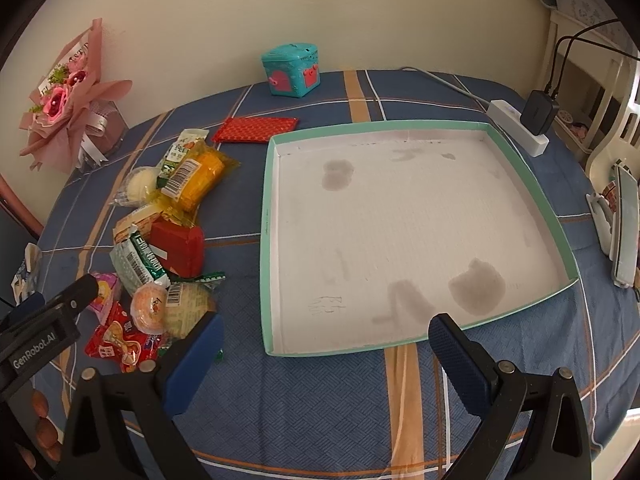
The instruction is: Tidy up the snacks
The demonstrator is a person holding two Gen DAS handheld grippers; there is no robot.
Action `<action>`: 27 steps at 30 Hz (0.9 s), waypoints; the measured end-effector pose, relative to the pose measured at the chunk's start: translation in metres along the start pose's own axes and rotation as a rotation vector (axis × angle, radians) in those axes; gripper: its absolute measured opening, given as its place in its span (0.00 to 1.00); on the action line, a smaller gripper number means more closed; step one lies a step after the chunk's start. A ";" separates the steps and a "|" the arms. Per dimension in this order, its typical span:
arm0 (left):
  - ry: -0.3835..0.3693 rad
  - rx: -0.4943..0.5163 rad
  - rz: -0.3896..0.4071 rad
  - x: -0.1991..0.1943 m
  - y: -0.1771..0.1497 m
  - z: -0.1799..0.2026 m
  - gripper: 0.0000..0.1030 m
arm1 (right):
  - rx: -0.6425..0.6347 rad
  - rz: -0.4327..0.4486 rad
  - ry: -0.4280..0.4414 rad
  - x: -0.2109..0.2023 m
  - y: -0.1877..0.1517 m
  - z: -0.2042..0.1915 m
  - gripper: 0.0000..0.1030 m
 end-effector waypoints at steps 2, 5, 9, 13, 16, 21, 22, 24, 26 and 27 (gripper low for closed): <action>-0.004 -0.002 0.004 -0.001 0.000 0.000 0.99 | -0.007 0.001 0.001 0.000 0.000 -0.001 1.00; -0.018 -0.017 0.010 -0.001 0.000 -0.003 0.99 | -0.005 0.002 0.000 0.000 0.000 -0.001 1.00; -0.029 -0.029 0.014 -0.002 0.001 -0.004 0.99 | 0.002 0.000 0.000 0.000 0.000 0.001 1.00; -0.040 -0.035 0.020 -0.002 0.001 -0.004 0.99 | 0.004 0.001 -0.001 0.000 0.000 0.001 1.00; -0.039 -0.044 0.025 -0.003 0.001 -0.005 0.99 | 0.006 0.001 -0.003 0.000 0.000 0.001 1.00; -0.052 -0.059 0.030 -0.004 0.001 -0.008 0.99 | 0.007 0.003 -0.003 0.000 0.000 0.001 1.00; -0.052 -0.059 0.030 -0.004 0.001 -0.008 0.99 | 0.007 0.002 -0.003 0.000 0.000 0.001 1.00; -0.058 -0.060 0.035 -0.005 0.002 -0.007 0.99 | 0.006 0.002 -0.003 0.000 0.000 0.001 1.00; -0.066 -0.062 0.041 -0.006 0.002 -0.007 0.99 | 0.006 0.002 -0.003 0.000 0.000 0.001 1.00; -0.068 -0.063 0.044 -0.007 0.002 -0.007 0.99 | 0.005 0.002 -0.002 0.000 0.000 0.001 1.00</action>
Point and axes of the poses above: each gripper's, at about its wrist camera, not at the fingertips, and x roughly the way its jaws point, z to its right, y to its top, the point moved 2 cm from there along x, roughly the way its jaws point, and after that the axes turned 9 degrees about x, right-handed, at the moved point
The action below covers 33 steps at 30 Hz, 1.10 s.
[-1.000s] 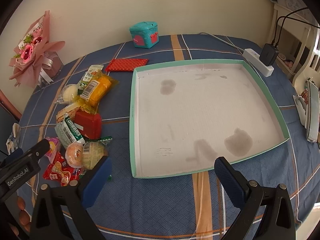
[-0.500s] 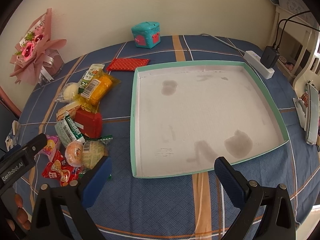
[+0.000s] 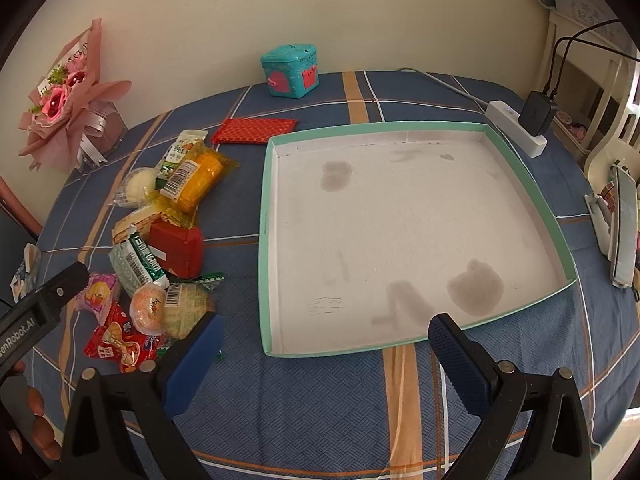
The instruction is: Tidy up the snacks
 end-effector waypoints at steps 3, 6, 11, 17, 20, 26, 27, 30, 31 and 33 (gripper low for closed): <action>0.002 0.002 0.002 0.000 0.000 0.001 0.99 | 0.001 0.000 -0.001 0.000 0.000 0.000 1.00; 0.003 0.002 0.005 -0.001 0.000 0.001 0.99 | 0.000 0.000 -0.001 0.000 0.000 0.000 1.00; 0.011 0.003 -0.001 0.000 0.000 0.001 0.99 | 0.000 0.000 -0.001 0.000 0.000 0.000 1.00; 0.006 0.002 -0.002 0.001 -0.001 0.000 0.99 | 0.000 -0.001 -0.001 0.000 0.000 0.000 1.00; 0.014 0.007 -0.015 0.003 -0.002 0.000 0.99 | 0.001 -0.001 -0.001 0.000 0.000 -0.001 1.00; 0.021 0.004 -0.029 0.005 -0.003 -0.002 0.99 | -0.002 -0.002 -0.001 0.001 -0.001 -0.001 1.00; 0.022 0.006 -0.032 0.005 -0.003 -0.002 0.99 | -0.002 -0.001 -0.001 0.000 0.000 -0.001 1.00; 0.026 0.009 -0.039 0.006 -0.004 -0.002 0.99 | -0.004 -0.001 0.000 0.000 -0.001 -0.002 1.00; 0.028 0.008 -0.040 0.007 -0.004 -0.002 0.99 | -0.005 -0.001 0.000 0.000 -0.001 -0.002 1.00; 0.034 0.000 -0.048 0.008 -0.005 -0.004 0.99 | -0.007 -0.004 0.000 0.000 -0.001 -0.003 1.00</action>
Point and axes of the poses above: each gripper's, at about its wrist camera, not at the fingertips, and x roughly the way its jaws point, z to its right, y to its top, the point moved 2 cm from there along x, roughly the way its jaws point, and after that the axes turned 9 degrees about x, right-handed, at the moved point
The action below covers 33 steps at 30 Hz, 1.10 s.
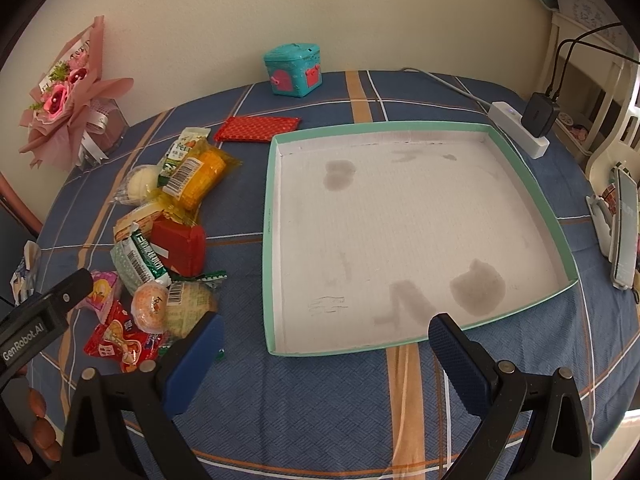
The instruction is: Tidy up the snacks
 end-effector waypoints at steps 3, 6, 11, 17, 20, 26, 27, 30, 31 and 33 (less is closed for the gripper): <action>0.007 -0.019 -0.025 0.004 -0.002 -0.004 0.99 | -0.008 -0.007 0.014 0.000 -0.001 -0.004 1.00; 0.001 -0.071 -0.078 0.013 -0.008 -0.013 0.99 | -0.035 -0.004 0.063 -0.001 -0.002 -0.017 1.00; -0.036 -0.185 -0.162 0.027 -0.019 -0.029 0.99 | -0.068 -0.062 0.164 0.010 -0.007 -0.043 1.00; -0.077 -0.306 -0.229 0.042 -0.031 -0.043 0.98 | -0.133 -0.112 0.205 0.028 -0.015 -0.071 0.89; -0.093 -0.347 -0.243 0.046 -0.035 -0.047 0.98 | -0.200 -0.119 0.198 0.035 -0.019 -0.086 0.83; -0.133 -0.391 -0.251 0.050 -0.037 -0.049 0.98 | -0.269 -0.155 0.193 0.052 -0.023 -0.103 0.68; -0.136 -0.389 -0.248 0.050 -0.037 -0.048 0.98 | -0.269 -0.161 0.190 0.055 -0.024 -0.104 0.66; -0.155 -0.388 -0.248 0.051 -0.035 -0.047 0.98 | -0.267 -0.184 0.180 0.065 -0.025 -0.105 0.60; -0.162 -0.390 -0.250 0.052 -0.035 -0.046 0.98 | -0.266 -0.191 0.180 0.068 -0.025 -0.106 0.57; -0.178 -0.387 -0.258 0.054 -0.034 -0.042 0.98 | -0.265 -0.199 0.183 0.071 -0.025 -0.107 0.54</action>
Point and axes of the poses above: each gripper's, at about its wrist camera, not at the fingertips, and x roughly the way its jaws point, z to its right, y to its top, the point moved 2 cm from there along x, roughly the way its jaws point, and after that the axes turned 9 degrees about x, right-handed, at the moved point
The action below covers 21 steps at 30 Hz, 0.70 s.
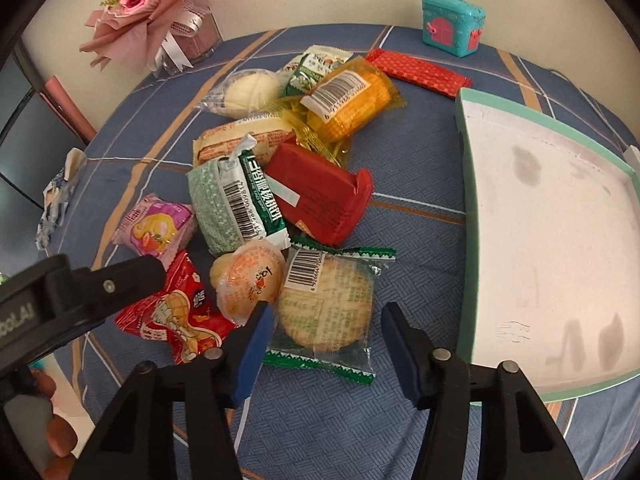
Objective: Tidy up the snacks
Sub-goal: 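Grasp the red Nice candy bag with left gripper while right grasps round biscuit packet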
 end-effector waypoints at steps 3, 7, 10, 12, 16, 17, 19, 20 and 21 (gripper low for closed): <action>-0.002 0.018 -0.019 0.004 -0.001 0.005 0.98 | -0.012 0.000 -0.026 0.002 0.001 0.000 0.51; 0.012 0.036 -0.048 0.010 -0.004 0.009 0.91 | -0.016 -0.002 -0.053 0.002 0.000 -0.001 0.50; 0.014 0.041 -0.082 0.018 -0.006 0.012 0.83 | -0.009 -0.006 -0.068 0.000 -0.005 0.001 0.50; 0.008 0.043 -0.097 0.022 -0.008 0.014 0.80 | 0.000 -0.012 -0.073 0.000 -0.008 0.003 0.50; -0.006 0.064 -0.135 0.029 -0.017 0.016 0.61 | 0.017 -0.027 -0.079 -0.002 -0.016 0.008 0.50; -0.001 0.070 -0.145 0.032 -0.018 0.018 0.59 | 0.018 -0.031 -0.082 -0.003 -0.017 0.008 0.50; 0.027 0.095 -0.137 0.032 -0.019 0.022 0.51 | 0.020 -0.034 -0.090 -0.004 -0.019 0.008 0.50; 0.034 0.102 -0.137 0.032 -0.019 0.023 0.50 | 0.019 -0.034 -0.092 -0.004 -0.020 0.008 0.50; 0.039 0.107 -0.137 0.033 -0.019 0.025 0.50 | 0.019 -0.034 -0.092 -0.005 -0.021 0.008 0.50</action>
Point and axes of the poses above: each gripper's, at about its wrist camera, not at the fingertips, and x roughly the way its jaws point, z to its right, y to its top, the point moved 2 cm from there along x, roughly the way its jaws point, and after that the axes turned 9 degrees about x, right-handed, at the moved point
